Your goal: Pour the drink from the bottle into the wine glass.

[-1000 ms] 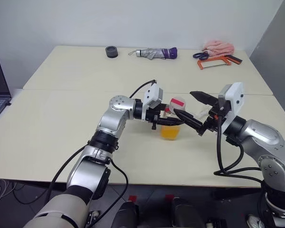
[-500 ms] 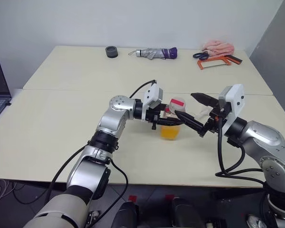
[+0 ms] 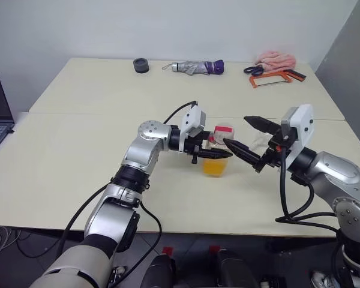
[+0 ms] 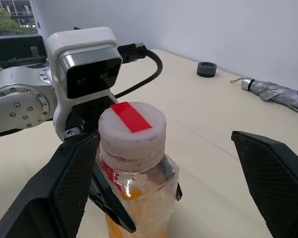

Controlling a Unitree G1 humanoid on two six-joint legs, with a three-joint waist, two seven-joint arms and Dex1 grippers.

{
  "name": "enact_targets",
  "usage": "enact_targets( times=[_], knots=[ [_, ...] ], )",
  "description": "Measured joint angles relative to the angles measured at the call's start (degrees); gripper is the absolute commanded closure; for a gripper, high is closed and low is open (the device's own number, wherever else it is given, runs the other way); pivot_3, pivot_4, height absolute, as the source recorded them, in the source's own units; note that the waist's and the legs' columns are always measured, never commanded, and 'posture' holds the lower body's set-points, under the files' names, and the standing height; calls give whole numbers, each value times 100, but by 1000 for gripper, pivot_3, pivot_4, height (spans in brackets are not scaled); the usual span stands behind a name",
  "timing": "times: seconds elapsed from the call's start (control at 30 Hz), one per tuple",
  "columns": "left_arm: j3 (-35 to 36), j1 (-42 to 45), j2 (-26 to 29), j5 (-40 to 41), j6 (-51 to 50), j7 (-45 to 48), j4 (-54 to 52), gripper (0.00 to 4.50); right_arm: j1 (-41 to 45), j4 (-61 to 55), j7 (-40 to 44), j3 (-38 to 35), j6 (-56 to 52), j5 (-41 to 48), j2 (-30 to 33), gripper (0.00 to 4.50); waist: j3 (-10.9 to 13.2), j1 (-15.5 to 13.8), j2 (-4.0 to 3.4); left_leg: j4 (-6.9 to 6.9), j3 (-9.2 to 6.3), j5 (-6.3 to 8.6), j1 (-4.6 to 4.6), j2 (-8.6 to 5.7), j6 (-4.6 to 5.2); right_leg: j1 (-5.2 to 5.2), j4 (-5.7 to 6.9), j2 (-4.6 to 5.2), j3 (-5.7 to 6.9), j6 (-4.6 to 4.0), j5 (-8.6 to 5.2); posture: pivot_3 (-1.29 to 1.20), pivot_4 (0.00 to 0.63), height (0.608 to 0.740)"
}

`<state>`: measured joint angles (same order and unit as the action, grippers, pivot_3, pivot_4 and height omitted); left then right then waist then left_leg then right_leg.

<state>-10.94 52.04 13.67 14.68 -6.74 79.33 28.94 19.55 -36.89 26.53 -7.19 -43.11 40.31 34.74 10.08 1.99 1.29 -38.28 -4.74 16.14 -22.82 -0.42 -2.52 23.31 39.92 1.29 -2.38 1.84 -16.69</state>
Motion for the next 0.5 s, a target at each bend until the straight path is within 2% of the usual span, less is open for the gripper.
enact_targets(
  times=[0.37, 0.5],
  knots=[
    [0, 0, -3, 0, 4, 6, 0, 2739, -40, -24, 12, -64, -39, 157, 93, 0, 0, 0, 0, 0, 2, 0, 0, 0, 0, 0, 0, 0, 0, 0, 0, 0, 150, 740],
    [0, 0, -4, 0, 18, 5, 0, 2739, -94, -143, 109, -99, -216, 533, 142, 0, 0, 0, 0, 0, 1, 0, 0, 1, 0, -1, 0, 0, 0, 0, 0, 0, 150, 740]
  ],
)
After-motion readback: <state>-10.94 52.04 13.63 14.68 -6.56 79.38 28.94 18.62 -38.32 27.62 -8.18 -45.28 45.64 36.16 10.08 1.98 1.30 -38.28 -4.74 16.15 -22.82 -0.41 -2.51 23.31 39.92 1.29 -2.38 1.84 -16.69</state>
